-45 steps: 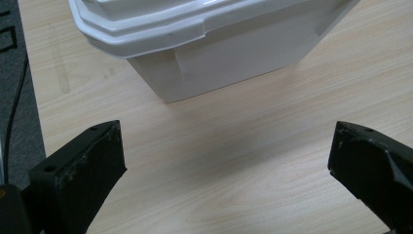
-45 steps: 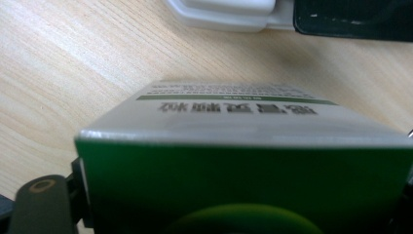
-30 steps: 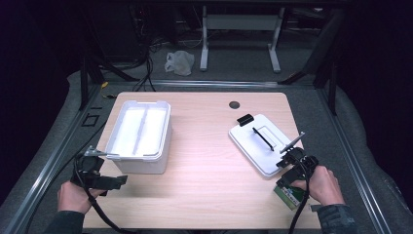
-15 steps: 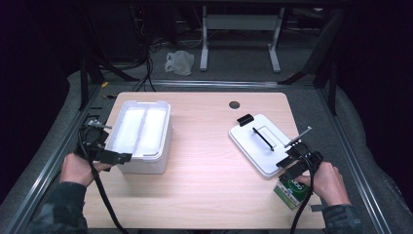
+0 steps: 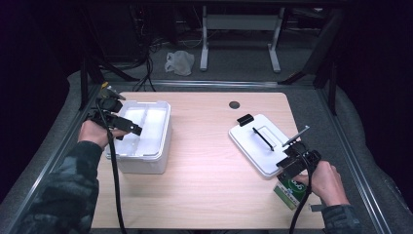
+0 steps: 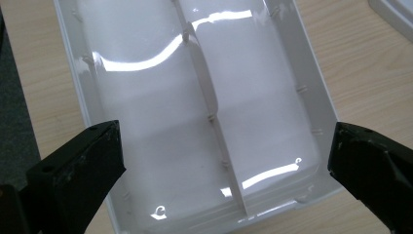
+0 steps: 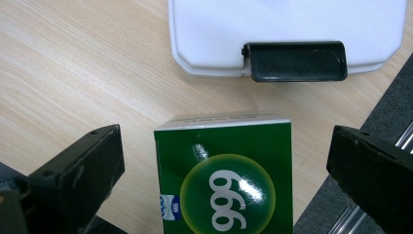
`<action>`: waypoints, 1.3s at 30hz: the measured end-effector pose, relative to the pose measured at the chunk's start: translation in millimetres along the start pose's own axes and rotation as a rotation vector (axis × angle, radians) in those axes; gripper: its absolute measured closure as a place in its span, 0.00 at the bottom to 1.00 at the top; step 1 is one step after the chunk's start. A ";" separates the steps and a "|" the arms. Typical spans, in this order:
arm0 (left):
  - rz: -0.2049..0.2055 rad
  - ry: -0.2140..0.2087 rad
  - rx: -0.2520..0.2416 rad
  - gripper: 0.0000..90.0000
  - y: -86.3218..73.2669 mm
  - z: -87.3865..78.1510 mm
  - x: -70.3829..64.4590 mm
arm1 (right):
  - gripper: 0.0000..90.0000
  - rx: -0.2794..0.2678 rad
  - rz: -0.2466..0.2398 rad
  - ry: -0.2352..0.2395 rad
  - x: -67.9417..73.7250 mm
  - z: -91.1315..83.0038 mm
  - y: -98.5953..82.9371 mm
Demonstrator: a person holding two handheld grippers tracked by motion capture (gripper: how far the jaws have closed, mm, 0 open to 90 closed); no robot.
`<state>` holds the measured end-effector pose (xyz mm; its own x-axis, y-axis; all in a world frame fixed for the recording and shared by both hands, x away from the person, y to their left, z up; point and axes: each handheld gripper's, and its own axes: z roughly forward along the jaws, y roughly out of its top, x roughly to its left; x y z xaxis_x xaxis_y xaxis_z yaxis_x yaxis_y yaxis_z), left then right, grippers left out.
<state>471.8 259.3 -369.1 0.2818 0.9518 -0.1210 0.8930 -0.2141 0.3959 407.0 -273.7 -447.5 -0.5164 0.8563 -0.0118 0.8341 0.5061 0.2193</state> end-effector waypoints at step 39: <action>-0.108 0.121 0.175 0.80 29.0 69.2 -11.2 | 0.01 0.014 -0.013 -0.011 6.6 2.7 3.2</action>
<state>518.8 227.3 -419.3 0.1470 0.9883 -0.0395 0.9658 -0.1348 0.2216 406.8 -266.2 -449.5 -0.5253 0.8505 -0.0255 0.8299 0.5188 0.2053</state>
